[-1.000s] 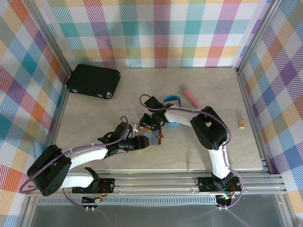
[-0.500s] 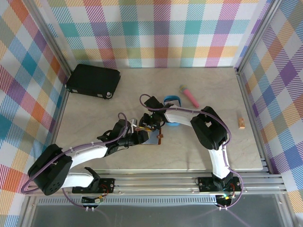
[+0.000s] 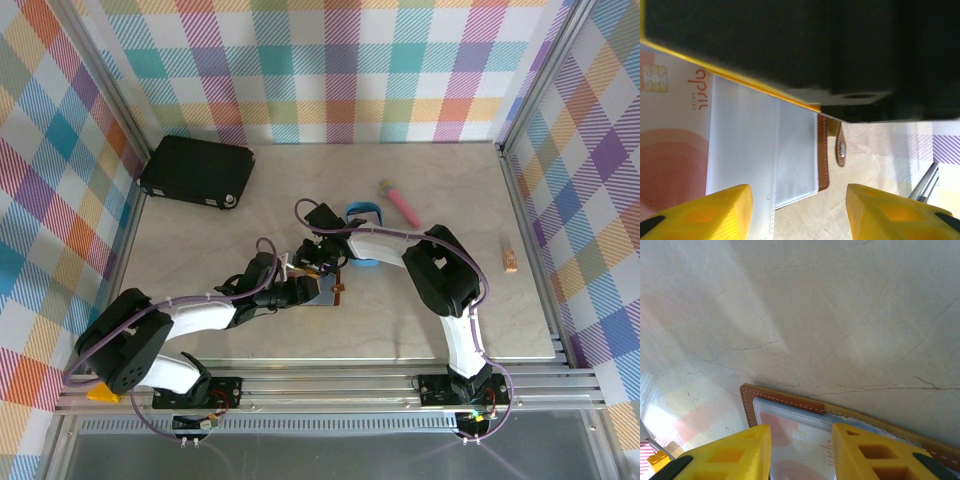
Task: Put the credit cards into the card holder
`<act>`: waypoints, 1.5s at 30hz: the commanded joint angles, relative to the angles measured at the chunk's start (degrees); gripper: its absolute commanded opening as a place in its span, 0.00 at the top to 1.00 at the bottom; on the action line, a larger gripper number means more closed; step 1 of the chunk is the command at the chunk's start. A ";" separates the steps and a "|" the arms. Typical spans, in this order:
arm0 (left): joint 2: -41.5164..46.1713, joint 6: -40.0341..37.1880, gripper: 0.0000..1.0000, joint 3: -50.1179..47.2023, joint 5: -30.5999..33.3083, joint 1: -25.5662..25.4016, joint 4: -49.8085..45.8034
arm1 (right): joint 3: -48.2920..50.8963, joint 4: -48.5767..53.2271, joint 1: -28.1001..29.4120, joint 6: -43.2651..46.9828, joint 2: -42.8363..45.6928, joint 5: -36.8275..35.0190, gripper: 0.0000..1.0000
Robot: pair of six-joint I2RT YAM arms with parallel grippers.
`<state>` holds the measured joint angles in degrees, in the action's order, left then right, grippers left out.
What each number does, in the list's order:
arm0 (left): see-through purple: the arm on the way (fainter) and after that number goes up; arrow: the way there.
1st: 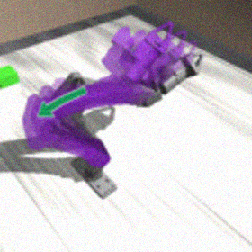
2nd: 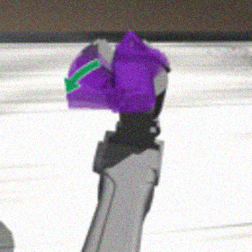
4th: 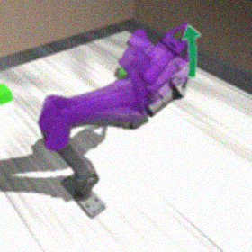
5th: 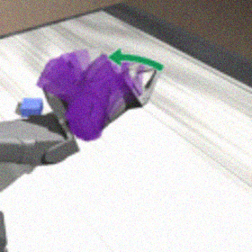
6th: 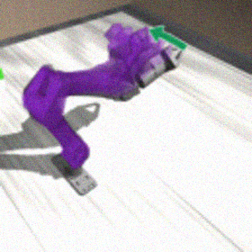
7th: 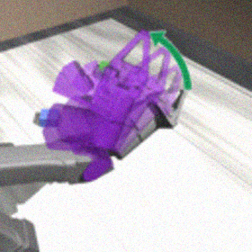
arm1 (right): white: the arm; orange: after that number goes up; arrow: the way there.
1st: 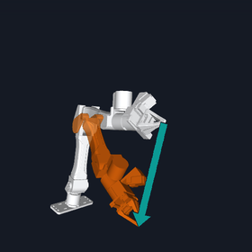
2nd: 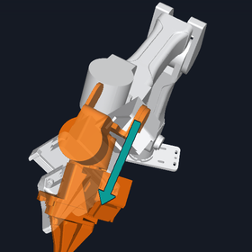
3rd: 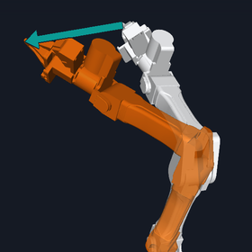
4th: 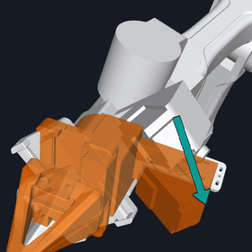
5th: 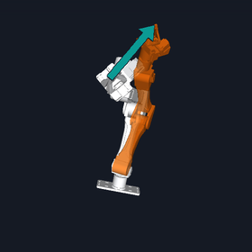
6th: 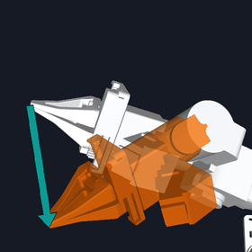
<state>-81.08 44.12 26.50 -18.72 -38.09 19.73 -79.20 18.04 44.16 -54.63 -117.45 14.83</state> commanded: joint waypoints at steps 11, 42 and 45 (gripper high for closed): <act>-3.53 -0.42 0.50 -2.18 -0.61 0.38 1.92 | -0.69 -0.58 -0.48 2.28 3.34 0.20 0.62; -1.63 -1.92 0.50 -2.16 -0.26 0.42 -0.18 | 2.28 8.85 -1.12 8.82 5.39 -0.30 0.56; -1.51 -1.94 0.50 -2.07 -0.36 0.43 -0.26 | 2.38 8.14 -1.00 8.99 4.96 1.56 0.56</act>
<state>-83.40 43.44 25.21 -19.25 -38.04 22.35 -76.23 25.80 42.81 -47.03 -111.61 13.82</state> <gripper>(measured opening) 0.501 0.436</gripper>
